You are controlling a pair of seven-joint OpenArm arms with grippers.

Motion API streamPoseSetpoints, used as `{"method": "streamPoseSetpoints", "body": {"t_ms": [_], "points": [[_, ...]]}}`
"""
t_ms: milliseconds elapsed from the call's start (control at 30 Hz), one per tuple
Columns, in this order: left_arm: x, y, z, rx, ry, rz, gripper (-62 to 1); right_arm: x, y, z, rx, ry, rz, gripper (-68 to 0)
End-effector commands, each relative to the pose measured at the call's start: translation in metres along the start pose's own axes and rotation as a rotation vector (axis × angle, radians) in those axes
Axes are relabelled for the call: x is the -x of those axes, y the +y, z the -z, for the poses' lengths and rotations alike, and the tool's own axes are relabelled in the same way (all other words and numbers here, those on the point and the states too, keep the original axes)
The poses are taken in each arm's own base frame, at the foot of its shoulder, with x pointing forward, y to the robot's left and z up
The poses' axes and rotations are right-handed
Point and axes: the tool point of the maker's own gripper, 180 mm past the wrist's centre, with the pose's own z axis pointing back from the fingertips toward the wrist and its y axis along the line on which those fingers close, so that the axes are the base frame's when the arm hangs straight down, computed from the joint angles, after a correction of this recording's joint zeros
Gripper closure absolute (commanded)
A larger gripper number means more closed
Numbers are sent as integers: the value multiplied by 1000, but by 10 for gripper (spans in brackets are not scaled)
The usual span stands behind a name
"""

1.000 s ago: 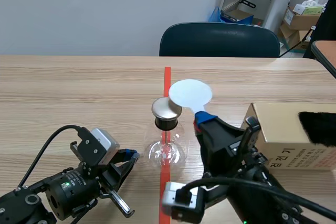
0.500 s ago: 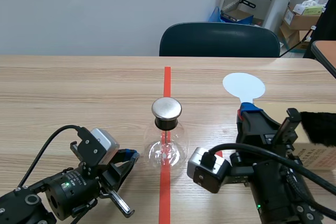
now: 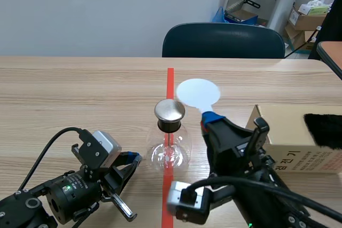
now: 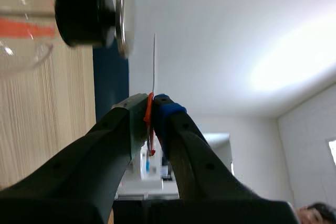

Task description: Do the electroscope experiment

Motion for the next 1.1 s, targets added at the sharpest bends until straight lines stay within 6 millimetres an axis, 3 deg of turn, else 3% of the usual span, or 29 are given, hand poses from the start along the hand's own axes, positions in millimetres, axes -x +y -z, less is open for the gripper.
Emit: {"method": "streamPoseSetpoints", "body": {"t_ms": [0,300,667,867,1067], "points": [[-12,2,3,-6,-41,-1,-44,-2,-7,2,27,-33,-21,-17],[-12,6,3,-28,-41,11,-44,-31,-7,-2,25,-195,-23,-17],[-12,6,3,-28,-41,10,-44,-32,-6,-2,25,-201,-23,-17],[-12,6,3,-28,-41,10,-44,-24,-6,0,23,-156,-22,-17],[-12,6,3,-28,-41,10,-44,6,-6,2,20,11,-19,-17]]}}
